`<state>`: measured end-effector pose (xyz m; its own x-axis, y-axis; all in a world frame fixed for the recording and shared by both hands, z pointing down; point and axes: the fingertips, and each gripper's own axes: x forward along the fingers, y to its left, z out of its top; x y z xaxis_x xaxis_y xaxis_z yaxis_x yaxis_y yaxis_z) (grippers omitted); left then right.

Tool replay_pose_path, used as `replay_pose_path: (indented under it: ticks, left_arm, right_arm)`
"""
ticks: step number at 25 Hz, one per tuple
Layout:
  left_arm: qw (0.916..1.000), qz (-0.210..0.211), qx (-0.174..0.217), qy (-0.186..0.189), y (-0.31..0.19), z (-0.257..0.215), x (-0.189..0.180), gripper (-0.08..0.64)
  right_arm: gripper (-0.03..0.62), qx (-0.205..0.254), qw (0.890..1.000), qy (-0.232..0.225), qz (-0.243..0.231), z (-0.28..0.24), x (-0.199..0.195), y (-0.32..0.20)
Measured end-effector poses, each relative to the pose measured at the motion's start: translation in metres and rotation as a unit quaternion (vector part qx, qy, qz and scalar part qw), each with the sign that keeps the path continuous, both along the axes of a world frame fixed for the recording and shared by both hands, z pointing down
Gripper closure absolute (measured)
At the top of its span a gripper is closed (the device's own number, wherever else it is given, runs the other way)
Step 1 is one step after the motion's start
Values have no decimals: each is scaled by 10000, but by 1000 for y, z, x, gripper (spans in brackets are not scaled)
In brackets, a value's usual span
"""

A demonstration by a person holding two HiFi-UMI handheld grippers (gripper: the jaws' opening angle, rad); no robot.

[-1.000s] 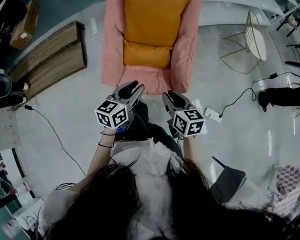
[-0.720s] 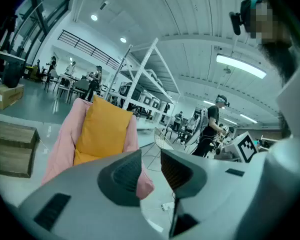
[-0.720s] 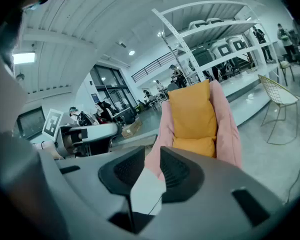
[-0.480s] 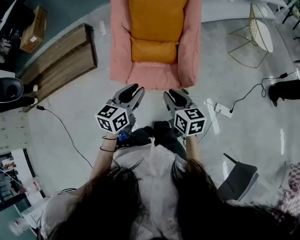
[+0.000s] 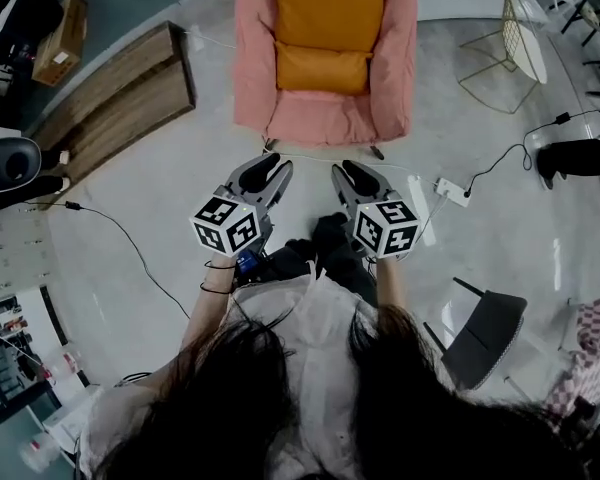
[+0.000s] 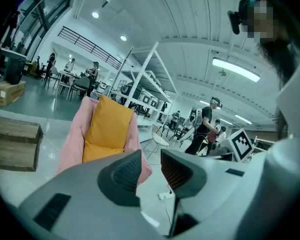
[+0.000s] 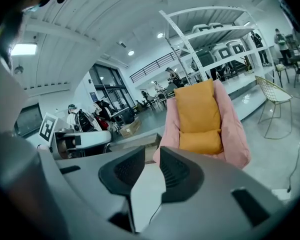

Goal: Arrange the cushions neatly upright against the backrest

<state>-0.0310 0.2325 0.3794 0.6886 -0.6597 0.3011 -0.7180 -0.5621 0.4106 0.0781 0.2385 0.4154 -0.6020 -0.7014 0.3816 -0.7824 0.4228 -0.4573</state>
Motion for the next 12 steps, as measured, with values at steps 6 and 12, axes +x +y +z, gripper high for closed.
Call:
replay_pose_path:
  ticks: [6,12]
  left_arm:
    - [9995,286,116,107,43,-13,-35,433]
    - [9987,421,216,208,77,-18,-55,433]
  right_arm:
    - [489,214,9998,36,40,-17,-51,45]
    - [489,340,9991,260,10,-25,-82,85]
